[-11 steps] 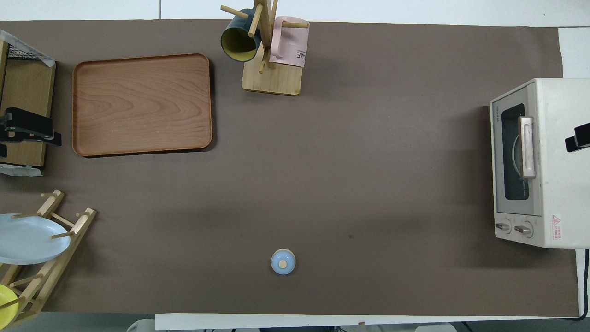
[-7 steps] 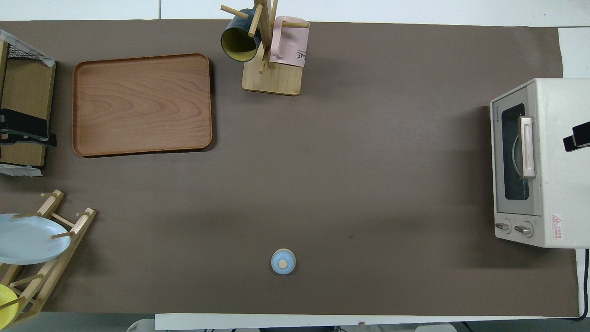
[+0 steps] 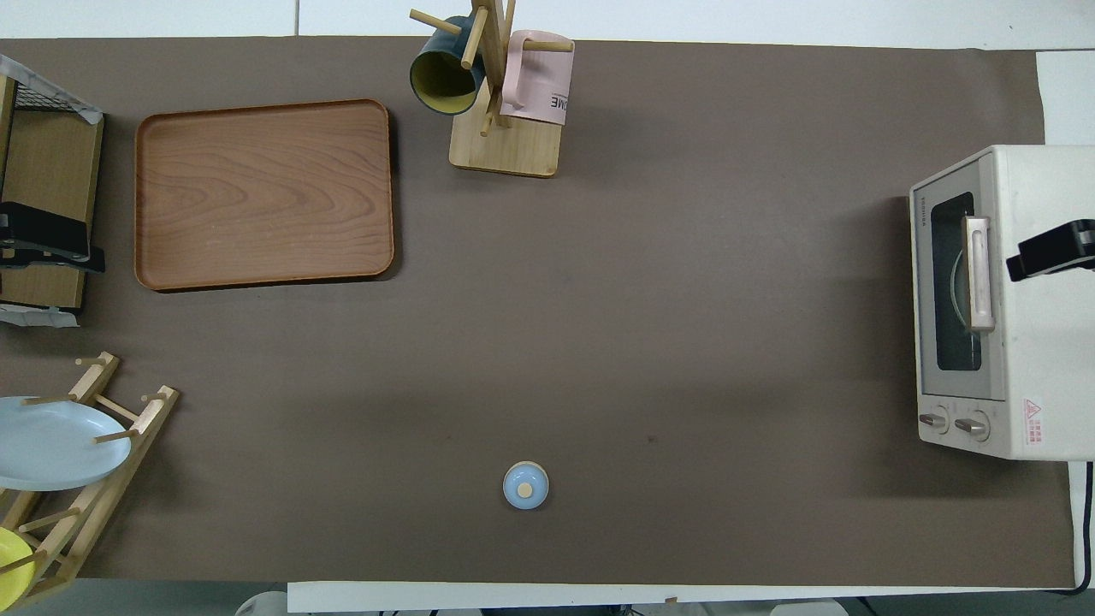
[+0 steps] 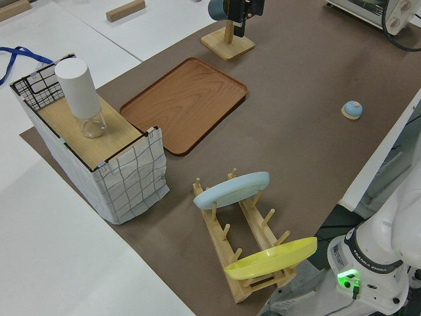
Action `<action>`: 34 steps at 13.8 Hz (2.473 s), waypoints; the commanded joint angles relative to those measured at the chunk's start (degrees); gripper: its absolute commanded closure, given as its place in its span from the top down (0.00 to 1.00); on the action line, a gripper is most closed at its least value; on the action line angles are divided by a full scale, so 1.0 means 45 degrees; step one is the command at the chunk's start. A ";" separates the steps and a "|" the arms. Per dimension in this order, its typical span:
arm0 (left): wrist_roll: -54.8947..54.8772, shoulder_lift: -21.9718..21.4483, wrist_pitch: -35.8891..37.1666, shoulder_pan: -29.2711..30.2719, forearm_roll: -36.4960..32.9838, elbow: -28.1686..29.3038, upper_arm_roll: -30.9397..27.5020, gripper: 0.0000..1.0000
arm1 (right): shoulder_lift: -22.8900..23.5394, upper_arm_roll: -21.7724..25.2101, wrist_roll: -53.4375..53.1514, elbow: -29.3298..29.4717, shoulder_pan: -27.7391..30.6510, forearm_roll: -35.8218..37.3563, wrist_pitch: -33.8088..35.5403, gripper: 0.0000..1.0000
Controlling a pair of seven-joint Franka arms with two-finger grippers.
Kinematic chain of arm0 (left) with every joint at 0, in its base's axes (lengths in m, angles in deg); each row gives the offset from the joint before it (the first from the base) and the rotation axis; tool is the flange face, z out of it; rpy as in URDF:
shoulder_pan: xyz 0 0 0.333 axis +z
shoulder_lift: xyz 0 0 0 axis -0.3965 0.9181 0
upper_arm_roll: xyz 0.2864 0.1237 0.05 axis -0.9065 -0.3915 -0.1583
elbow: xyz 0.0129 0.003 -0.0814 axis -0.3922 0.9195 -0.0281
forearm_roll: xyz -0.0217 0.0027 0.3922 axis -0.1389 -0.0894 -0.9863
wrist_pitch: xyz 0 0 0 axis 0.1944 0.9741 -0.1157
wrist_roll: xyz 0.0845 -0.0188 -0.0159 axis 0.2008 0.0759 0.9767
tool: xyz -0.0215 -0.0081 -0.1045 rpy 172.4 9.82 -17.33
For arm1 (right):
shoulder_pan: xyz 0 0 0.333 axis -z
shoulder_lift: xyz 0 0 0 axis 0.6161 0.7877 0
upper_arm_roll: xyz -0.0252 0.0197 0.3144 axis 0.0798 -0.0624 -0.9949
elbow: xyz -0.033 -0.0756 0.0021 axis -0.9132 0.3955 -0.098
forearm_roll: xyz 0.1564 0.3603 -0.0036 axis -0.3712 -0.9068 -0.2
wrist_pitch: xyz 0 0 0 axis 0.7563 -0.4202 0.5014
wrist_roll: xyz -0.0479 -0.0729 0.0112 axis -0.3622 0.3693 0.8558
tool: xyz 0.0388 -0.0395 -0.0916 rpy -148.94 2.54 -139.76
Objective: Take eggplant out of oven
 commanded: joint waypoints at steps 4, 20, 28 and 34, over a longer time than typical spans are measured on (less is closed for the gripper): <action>0.0035 -0.0166 0.0099 0.0006 0.0140 0.0057 -0.0077 1.00 | 0.0790 -0.0025 0.0328 -0.2748 0.0177 0.2161 -0.3217 0.00; 0.0074 -0.0303 0.0235 0.0006 0.0140 0.0135 -0.0096 1.00 | 0.4640 -0.0161 -0.1156 -0.3452 -0.1305 0.2906 -0.8374 0.00; 0.0074 -0.0303 0.0216 0.0025 0.0140 0.0136 -0.0096 1.00 | 0.3553 -0.0494 -0.1958 -0.2611 -0.1620 -0.0239 -0.7252 0.76; 0.0074 -0.0303 0.0216 0.0025 0.0140 0.0136 -0.0096 1.00 | 0.2612 -0.0397 -0.2035 -0.3935 -0.0682 0.1927 -0.4899 0.66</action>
